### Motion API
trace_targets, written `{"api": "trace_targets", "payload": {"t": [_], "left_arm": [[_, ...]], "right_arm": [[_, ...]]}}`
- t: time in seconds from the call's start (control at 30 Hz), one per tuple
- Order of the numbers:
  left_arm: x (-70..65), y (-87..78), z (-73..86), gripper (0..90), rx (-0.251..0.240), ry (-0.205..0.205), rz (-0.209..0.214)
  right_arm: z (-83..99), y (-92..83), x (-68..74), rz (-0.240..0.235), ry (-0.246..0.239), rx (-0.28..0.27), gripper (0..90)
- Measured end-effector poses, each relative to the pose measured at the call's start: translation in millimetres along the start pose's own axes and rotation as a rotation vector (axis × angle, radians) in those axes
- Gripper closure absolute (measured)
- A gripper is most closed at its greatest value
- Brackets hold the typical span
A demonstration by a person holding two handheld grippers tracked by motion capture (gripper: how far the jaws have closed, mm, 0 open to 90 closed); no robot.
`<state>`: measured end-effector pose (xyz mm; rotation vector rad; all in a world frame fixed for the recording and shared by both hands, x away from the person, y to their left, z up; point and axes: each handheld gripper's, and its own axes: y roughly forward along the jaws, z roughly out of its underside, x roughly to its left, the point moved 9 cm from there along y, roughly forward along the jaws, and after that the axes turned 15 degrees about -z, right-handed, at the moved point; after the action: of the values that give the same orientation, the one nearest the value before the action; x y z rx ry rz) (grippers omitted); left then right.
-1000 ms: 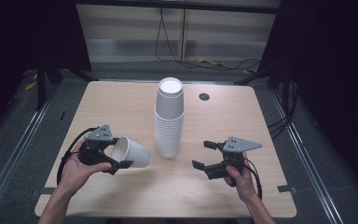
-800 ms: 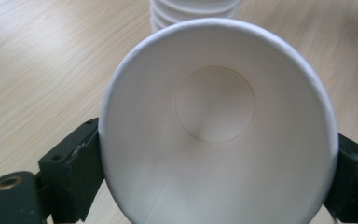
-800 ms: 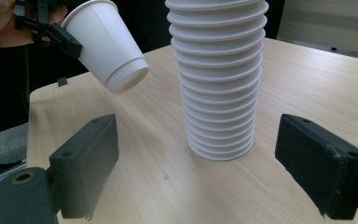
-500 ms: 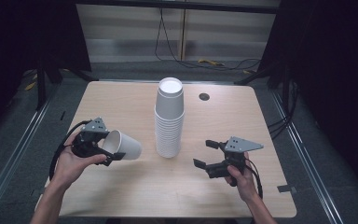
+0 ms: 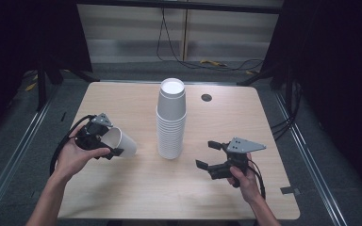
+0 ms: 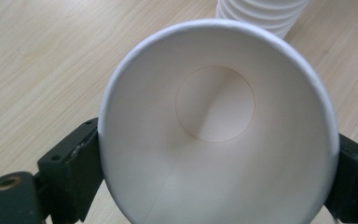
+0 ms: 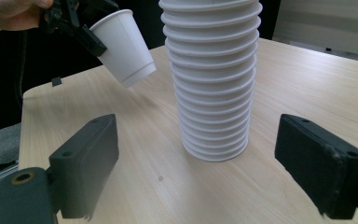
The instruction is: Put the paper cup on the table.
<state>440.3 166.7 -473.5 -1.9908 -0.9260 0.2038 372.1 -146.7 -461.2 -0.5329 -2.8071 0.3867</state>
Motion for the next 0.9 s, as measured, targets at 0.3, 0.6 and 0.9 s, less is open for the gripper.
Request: {"api": "trace_targets", "payload": {"t": [0.3,0.6,0.9], "left_arm": [[0.6,10.2,1.2,9.3,0.065,0.022,0.001],[2.1,17.9,4.1,8.7,0.153,0.051,-0.015],[-1.3,32.0,7.7,7.1,0.196,0.043,-0.017]], "right_arm": [[-1.5,0.0,0.6,0.001,-0.006,-0.005,13.7],[-0.4,0.5,0.2,0.002,0.0,0.001,13.7],[-0.1,1.2,0.1,-0.002,-0.003,0.001,13.7]]}}
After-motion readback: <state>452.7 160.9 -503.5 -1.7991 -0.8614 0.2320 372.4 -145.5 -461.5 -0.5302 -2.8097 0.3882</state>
